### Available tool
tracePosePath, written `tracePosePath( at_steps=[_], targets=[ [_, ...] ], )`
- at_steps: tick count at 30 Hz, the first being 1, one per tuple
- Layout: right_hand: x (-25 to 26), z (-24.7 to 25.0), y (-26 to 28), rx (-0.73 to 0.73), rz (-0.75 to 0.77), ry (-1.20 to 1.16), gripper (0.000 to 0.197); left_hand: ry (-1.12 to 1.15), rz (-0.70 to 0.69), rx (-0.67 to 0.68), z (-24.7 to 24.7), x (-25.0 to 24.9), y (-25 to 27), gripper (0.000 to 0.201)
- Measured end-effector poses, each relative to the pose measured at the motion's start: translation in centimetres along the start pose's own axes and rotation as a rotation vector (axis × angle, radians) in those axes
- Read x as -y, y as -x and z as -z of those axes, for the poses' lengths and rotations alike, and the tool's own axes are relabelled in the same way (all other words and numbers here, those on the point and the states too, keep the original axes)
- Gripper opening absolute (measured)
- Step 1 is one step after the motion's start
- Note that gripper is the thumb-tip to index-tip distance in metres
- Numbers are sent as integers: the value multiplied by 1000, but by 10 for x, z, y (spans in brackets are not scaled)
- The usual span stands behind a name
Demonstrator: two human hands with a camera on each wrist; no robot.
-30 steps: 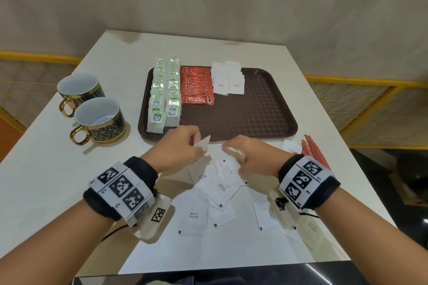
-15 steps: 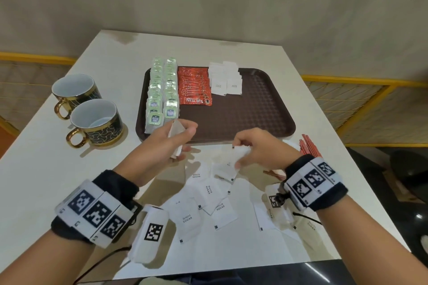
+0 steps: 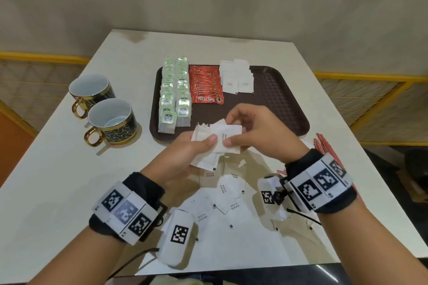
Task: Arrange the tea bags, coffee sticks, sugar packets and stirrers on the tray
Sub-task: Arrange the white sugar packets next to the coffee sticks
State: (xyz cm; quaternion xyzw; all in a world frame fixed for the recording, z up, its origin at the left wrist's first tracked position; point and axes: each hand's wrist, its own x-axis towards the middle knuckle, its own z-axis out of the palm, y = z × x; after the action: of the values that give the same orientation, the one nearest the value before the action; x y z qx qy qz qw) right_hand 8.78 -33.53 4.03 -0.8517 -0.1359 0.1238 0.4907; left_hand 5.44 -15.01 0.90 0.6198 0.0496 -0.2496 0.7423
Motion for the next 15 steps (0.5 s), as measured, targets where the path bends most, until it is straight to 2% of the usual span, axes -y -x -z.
tracePosePath(
  at_steps=[3,6,8,11,13,15],
  targets=[
    [-1,8,2,-81,-35,-147,15,71,15,-1,6,-2,3,24],
    [5,6,3,-131,14,-140,10,210,24,26,7,-4,6,35],
    [11,-3,5,-93,69,-77,9,282,35,65,5,-5,5,38],
    [8,-14,13,-82,110,106,9,324,56,119,4,-5,3,30],
    [0,-11,21,-151,84,219,12,338,78,127,7,-1,2,29],
    [-8,-9,30,-100,-24,355,26,408,117,126,12,3,2,34]
  ],
)
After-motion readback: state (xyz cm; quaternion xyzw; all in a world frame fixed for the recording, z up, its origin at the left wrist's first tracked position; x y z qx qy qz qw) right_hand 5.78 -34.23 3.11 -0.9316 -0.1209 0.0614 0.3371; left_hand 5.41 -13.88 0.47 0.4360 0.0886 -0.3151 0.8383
